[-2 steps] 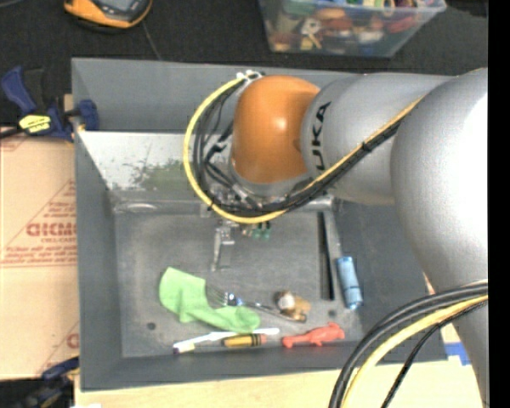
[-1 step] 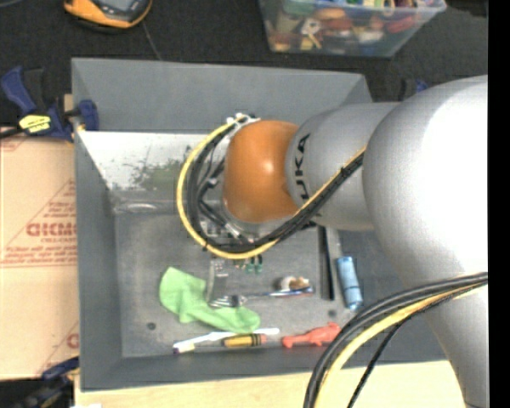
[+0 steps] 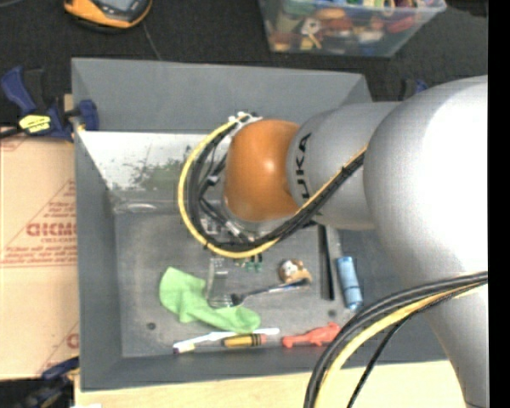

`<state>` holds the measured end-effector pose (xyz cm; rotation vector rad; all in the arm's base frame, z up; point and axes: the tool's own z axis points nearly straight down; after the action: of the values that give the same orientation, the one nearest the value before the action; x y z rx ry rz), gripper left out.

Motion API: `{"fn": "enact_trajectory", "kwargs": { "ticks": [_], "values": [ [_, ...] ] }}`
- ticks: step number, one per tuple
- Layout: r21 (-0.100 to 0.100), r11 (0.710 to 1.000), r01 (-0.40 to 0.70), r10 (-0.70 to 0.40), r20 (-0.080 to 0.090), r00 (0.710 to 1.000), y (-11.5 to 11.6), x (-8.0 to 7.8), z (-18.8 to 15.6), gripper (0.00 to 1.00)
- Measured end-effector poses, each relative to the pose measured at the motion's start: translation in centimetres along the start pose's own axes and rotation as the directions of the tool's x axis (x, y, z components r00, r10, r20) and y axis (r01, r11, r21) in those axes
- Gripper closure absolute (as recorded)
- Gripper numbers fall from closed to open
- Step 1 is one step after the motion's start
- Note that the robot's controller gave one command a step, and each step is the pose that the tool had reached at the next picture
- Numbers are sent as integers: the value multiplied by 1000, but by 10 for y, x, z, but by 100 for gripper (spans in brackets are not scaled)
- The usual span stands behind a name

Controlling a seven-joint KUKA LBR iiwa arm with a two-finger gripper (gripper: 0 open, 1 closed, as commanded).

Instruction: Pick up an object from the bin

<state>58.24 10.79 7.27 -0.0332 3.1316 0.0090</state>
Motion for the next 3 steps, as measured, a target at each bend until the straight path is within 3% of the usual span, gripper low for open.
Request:
{"fn": "enact_trajectory", "kwargs": {
  "ticks": [1, 2, 3],
  "values": [
    [3, 961, -275, 275, -5, 961, -64, 12, 1, 0],
    [1, 1000, 2, -2, 8, 1000, -37, 62, 0, 0],
    [0, 914, -405, 405, 6, 914, -58, 51, 1, 0]
  ]
}}
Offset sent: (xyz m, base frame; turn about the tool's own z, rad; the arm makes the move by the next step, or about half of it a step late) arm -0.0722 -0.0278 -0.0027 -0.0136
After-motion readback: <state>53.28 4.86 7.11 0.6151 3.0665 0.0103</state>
